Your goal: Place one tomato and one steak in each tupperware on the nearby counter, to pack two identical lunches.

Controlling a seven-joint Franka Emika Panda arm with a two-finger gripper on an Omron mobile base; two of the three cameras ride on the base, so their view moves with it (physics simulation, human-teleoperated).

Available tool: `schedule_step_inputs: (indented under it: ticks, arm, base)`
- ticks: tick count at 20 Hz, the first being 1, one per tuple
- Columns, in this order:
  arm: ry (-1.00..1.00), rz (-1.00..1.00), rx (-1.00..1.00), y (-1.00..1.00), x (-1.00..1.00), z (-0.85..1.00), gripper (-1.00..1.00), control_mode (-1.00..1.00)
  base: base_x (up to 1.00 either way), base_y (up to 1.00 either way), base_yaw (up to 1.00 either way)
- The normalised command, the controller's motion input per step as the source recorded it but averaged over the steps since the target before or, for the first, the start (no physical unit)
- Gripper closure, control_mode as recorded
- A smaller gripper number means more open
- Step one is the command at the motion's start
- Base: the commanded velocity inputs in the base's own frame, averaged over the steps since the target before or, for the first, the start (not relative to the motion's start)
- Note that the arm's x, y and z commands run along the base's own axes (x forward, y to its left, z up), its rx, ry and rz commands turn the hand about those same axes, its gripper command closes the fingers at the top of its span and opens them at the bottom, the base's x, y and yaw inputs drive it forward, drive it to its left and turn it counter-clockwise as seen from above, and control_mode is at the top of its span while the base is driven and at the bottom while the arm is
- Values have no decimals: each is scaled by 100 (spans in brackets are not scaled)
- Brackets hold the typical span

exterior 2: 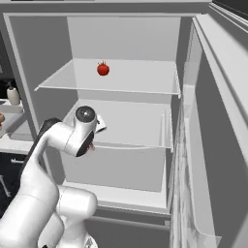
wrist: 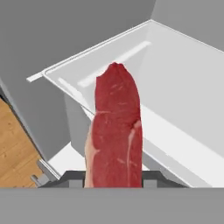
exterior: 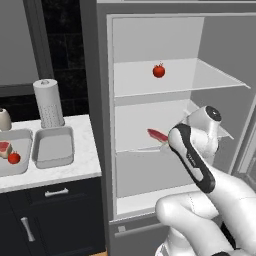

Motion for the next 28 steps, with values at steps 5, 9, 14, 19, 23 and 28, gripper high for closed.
schedule_step_inputs:
  ticks: [5,9,14,19,23,28]
  arm:
    - [2,1,0,0,-72,87,100,-100]
    - [0,0,0,6,-66,76,100,-100]
    - [0,0,0,3,-86,72,100,-100]
    - [0,0,0,8,-95,62,100,-100]
    - [0,0,-1,6,-50,17,100,100]
    - [0,0,0,0,0,0,100,100]
  base:
    - [0,0,0]
    - [0,0,0]
    - [0,0,0]
    - [0,0,0]
    - [-50,7,0]
    - [-51,76,0]
